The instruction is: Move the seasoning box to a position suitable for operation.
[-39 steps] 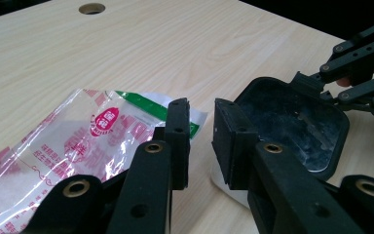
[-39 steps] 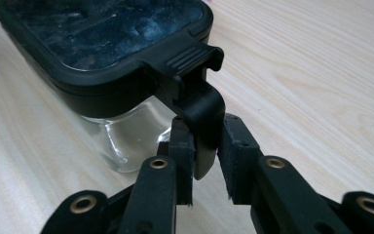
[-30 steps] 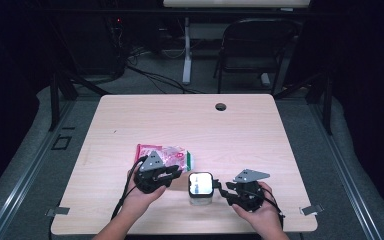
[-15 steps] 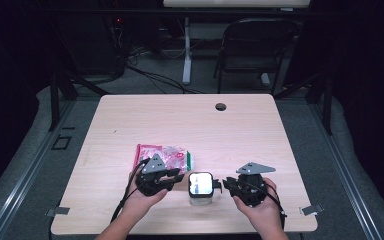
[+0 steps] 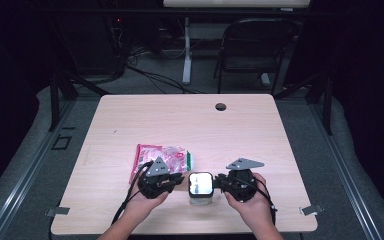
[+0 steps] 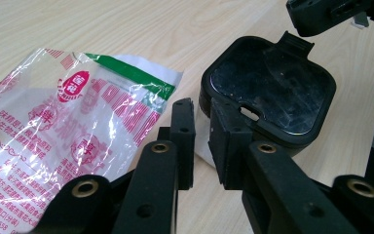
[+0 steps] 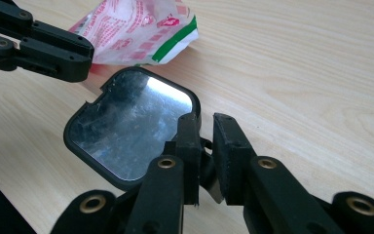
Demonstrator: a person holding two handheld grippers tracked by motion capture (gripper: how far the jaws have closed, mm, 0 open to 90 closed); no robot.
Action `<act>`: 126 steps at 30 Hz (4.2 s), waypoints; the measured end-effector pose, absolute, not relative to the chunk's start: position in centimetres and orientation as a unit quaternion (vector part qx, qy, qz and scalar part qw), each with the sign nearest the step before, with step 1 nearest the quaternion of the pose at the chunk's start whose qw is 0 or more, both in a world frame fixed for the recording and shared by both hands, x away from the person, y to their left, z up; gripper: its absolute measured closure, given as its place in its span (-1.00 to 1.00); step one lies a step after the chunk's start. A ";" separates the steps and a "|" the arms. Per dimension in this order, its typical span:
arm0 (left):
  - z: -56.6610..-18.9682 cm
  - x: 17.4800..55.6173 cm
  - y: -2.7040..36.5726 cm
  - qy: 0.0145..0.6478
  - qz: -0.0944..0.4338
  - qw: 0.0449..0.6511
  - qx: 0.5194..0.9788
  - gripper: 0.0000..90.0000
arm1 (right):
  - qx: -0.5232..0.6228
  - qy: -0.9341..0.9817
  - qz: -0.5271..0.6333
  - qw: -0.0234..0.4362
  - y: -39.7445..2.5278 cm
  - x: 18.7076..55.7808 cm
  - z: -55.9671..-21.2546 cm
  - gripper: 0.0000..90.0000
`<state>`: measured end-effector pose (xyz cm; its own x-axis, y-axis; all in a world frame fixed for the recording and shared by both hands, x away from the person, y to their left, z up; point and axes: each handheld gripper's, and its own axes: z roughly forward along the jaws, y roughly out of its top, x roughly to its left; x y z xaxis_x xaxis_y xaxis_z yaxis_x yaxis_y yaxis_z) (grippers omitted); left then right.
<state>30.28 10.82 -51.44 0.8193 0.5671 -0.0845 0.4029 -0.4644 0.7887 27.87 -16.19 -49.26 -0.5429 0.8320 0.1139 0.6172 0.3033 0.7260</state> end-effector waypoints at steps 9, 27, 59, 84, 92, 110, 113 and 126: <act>-51.6 30.1 10.9 0.280 0.082 0.433 0.853 0.86 | 0.467 0.784 0.388 0.131 -16.3 27.8 -49.7 0.87; -52.1 29.8 10.2 0.257 0.056 0.422 0.868 1.00 | 0.472 0.775 0.400 0.129 -16.5 27.5 -49.9 0.91; -52.0 29.3 9.8 0.223 0.033 0.422 0.878 1.00 | 0.478 0.767 0.404 0.140 -16.3 27.2 -50.1 0.92; -51.0 29.2 9.2 0.231 0.042 0.431 0.871 1.00 | 0.399 0.804 0.421 0.130 -16.0 24.5 -49.0 0.20; -50.5 29.2 8.8 0.230 0.045 0.434 0.870 1.00 | 0.374 0.816 0.420 0.136 -15.1 24.1 -49.1 0.03; -49.7 29.2 8.7 0.231 0.046 0.442 0.865 0.97 | 0.354 0.825 0.408 0.167 -13.4 24.4 -49.3 -0.08; -49.6 29.2 8.7 0.229 0.043 0.445 0.865 0.97 | 0.353 0.825 0.404 0.176 -13.1 24.6 -49.5 -0.08; -50.3 29.6 8.6 0.230 0.044 0.440 0.867 0.91 | 0.360 0.819 0.405 0.190 -12.9 24.7 -49.9 -0.09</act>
